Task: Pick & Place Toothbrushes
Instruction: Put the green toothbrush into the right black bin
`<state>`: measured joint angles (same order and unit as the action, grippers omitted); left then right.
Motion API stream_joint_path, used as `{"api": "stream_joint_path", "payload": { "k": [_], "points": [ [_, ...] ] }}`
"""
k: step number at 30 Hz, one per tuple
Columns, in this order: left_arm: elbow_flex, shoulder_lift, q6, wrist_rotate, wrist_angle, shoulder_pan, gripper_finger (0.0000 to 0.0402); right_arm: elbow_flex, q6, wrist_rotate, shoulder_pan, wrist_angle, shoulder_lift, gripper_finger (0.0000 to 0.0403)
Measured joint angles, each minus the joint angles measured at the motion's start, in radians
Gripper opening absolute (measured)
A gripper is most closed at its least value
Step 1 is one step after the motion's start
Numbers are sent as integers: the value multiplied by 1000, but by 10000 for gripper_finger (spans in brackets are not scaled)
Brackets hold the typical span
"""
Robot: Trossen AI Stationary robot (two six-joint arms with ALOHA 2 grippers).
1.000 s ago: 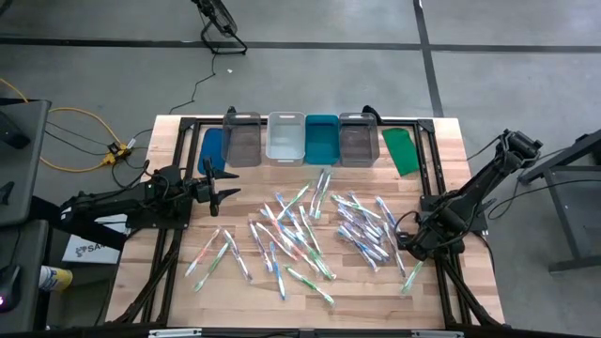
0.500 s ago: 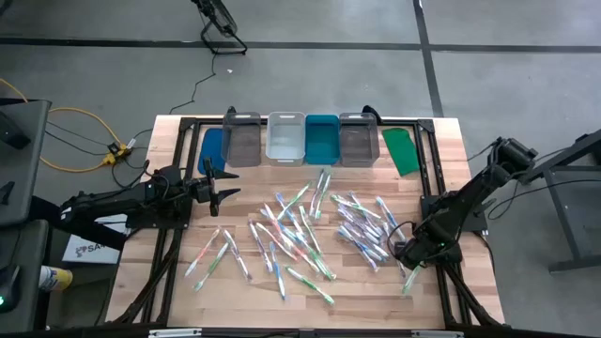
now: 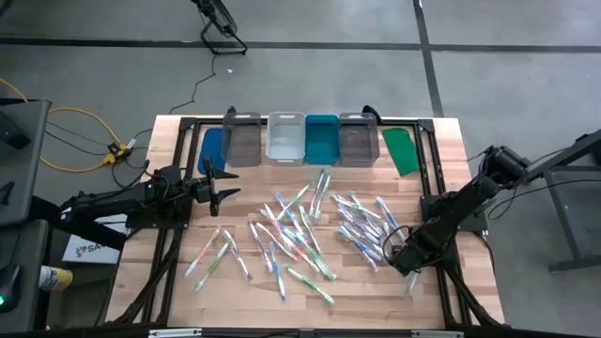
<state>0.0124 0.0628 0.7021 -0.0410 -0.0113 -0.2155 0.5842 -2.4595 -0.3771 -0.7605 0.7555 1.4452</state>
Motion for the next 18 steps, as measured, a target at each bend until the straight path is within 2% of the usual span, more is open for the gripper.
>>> {"api": "stream_joint_path", "payload": {
  "k": [3,6,16,18],
  "points": [
    [0,0,0,0,0,0,193,-1,2,2,0,-2,0,179],
    [0,0,0,0,0,0,193,-2,6,7,0,-6,0,157],
    [0,0,0,0,0,0,193,-4,30,11,0,-6,2,32],
    [0,0,0,0,0,0,193,-5,48,8,0,-6,2,17]
  ]
}}
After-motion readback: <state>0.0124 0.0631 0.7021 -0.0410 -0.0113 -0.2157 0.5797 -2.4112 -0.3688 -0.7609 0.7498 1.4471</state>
